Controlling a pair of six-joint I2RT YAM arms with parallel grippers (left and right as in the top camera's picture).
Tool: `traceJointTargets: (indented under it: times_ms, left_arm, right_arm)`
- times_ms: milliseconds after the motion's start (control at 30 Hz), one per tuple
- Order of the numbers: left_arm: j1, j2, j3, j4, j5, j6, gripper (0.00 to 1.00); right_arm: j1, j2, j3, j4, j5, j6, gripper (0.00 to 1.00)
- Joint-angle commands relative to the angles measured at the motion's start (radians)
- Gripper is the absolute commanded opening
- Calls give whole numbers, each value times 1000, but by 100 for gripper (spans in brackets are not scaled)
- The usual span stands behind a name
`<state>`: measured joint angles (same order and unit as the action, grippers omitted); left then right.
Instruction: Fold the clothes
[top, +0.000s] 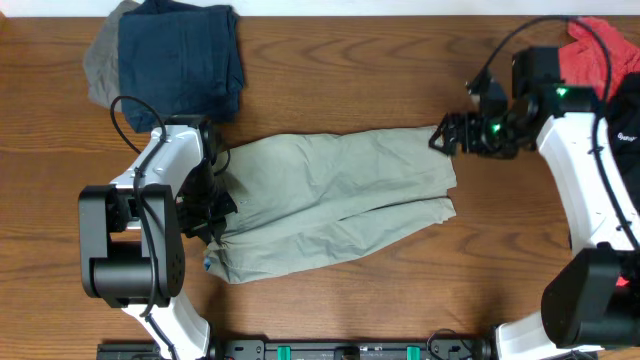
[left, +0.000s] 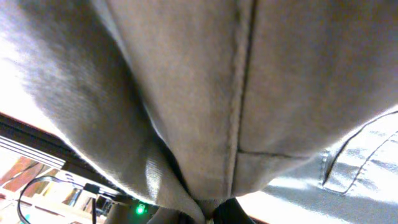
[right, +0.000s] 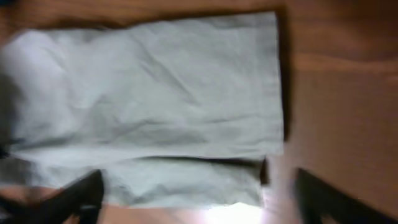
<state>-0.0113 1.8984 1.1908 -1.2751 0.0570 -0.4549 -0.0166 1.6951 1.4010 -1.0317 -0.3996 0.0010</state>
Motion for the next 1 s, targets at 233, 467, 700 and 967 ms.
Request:
traceJointTargets:
  times_ms: [233,467,700,967]
  left_arm:
    - [5,-10,8,-3,3,17,7]
    - [5,-10,8,9,3,17,7]
    - [5,-10,8,23,3,17,7]
    - [5,-10,8,27,3,17,7]
  right_arm:
    - [-50,3,-334,379,80,72,67]
    - [-55,9,-452,570,78,71,64]
    - [-55,9,-486,602,51,96,52]
    - [-54,10,-506,607,51,112,54]
